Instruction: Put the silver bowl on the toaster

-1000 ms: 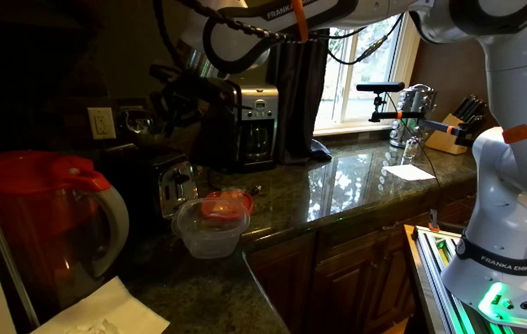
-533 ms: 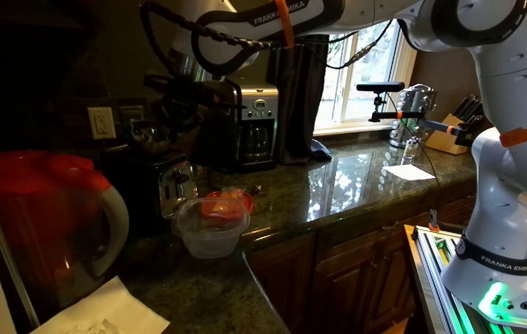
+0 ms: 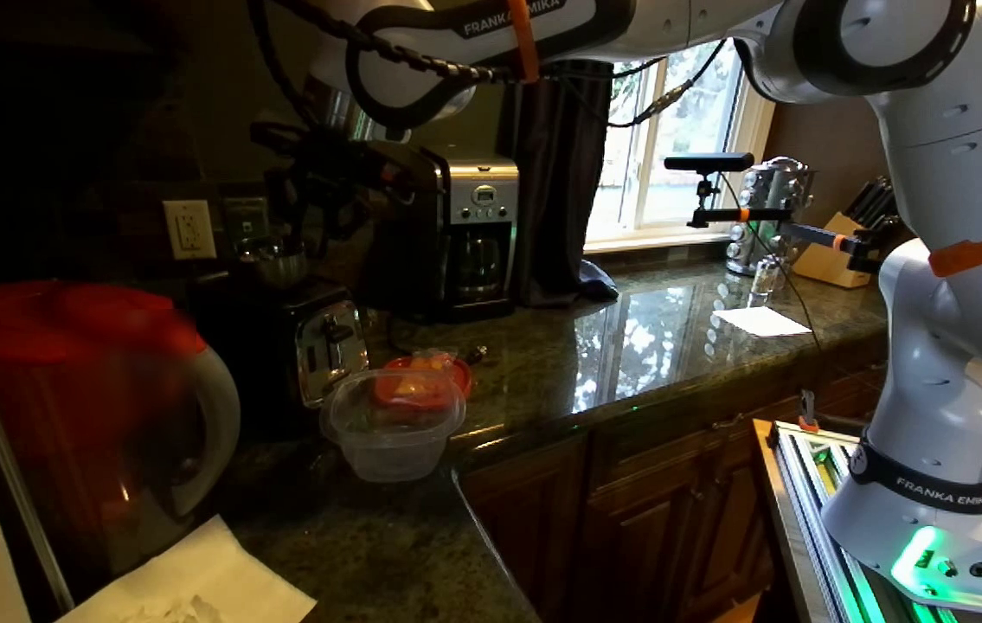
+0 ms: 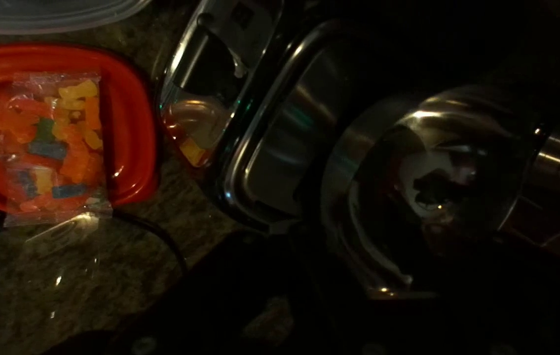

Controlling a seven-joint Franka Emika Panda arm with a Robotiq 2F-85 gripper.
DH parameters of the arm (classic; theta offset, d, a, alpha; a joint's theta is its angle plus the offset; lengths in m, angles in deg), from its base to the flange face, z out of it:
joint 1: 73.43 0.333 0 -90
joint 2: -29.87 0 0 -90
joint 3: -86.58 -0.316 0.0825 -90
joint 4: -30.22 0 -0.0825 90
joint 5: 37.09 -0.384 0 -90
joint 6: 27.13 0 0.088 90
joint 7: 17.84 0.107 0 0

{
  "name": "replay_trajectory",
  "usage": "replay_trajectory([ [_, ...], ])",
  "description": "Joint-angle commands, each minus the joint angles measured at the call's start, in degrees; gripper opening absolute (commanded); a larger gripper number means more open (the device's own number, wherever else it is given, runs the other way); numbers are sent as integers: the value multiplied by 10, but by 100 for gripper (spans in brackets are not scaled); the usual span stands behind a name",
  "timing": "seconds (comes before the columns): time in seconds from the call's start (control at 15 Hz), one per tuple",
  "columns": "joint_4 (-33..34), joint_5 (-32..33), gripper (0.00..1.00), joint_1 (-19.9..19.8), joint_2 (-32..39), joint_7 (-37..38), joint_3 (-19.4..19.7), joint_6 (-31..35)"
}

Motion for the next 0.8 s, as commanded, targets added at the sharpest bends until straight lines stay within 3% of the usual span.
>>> replay_trajectory([
  [0.0,17,0,71,6,4,24,8,-10],
  [0.2,-19,11,95,4,-56,19,12,-45],
  [0.27,-44,11,99,-2,-89,18,15,-35],
  [0.33,-56,8,100,-10,-112,15,17,-30],
  [0.47,-78,59,100,-12,-152,37,44,-37],
  [0.67,-152,-17,100,-52,-236,-138,35,-64],
  [0.73,-65,20,100,-48,-166,-65,28,-66],
])
